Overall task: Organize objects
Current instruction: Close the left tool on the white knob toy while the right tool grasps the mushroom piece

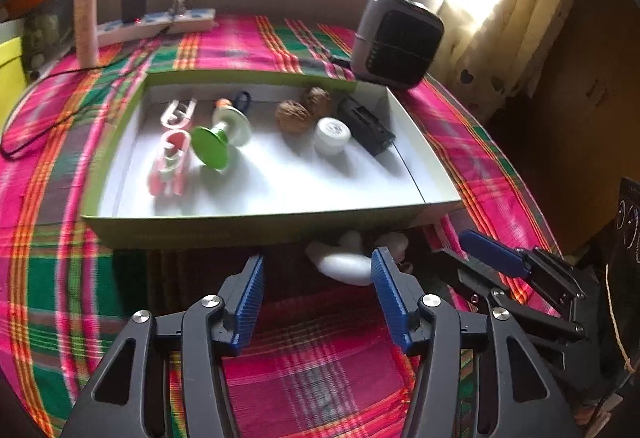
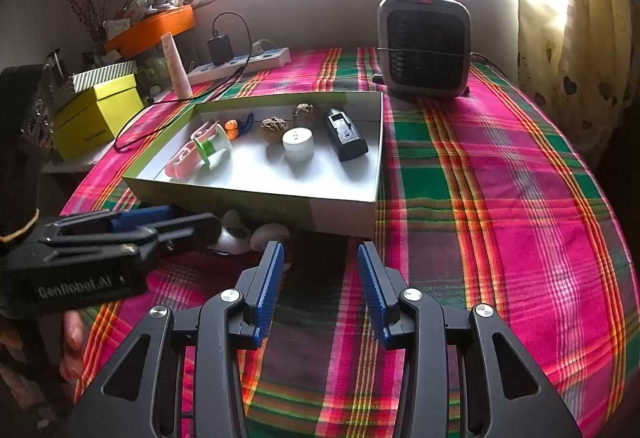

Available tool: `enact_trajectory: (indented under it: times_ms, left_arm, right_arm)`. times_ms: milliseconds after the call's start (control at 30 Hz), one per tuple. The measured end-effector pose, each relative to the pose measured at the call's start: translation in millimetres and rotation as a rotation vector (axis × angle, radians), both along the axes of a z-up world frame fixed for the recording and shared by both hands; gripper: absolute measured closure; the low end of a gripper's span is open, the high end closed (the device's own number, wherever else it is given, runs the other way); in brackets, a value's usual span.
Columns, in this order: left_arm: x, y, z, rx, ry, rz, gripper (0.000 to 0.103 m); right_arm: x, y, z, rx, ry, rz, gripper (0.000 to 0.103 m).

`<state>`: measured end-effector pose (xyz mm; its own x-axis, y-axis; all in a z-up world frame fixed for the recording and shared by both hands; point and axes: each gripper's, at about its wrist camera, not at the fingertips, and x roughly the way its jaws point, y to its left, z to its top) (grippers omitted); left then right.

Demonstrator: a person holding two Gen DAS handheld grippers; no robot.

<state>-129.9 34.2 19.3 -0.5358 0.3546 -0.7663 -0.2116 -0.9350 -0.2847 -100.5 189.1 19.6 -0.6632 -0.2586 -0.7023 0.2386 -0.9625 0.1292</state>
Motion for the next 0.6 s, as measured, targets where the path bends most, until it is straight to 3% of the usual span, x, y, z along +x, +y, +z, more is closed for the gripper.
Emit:
enact_trajectory:
  times_ms: [433,600]
  left_arm:
    - [-7.7,0.1,-5.8,-0.015,-0.04,0.051,0.052]
    - [-6.2,-4.1,-6.1,-0.013,-0.043,0.062,0.062]
  right_arm:
    - [-0.6,0.3,-2.5,0.0,-0.013,0.004,0.063]
    - [-0.2,-1.6,-2.6,0.009,-0.012,0.007,0.063]
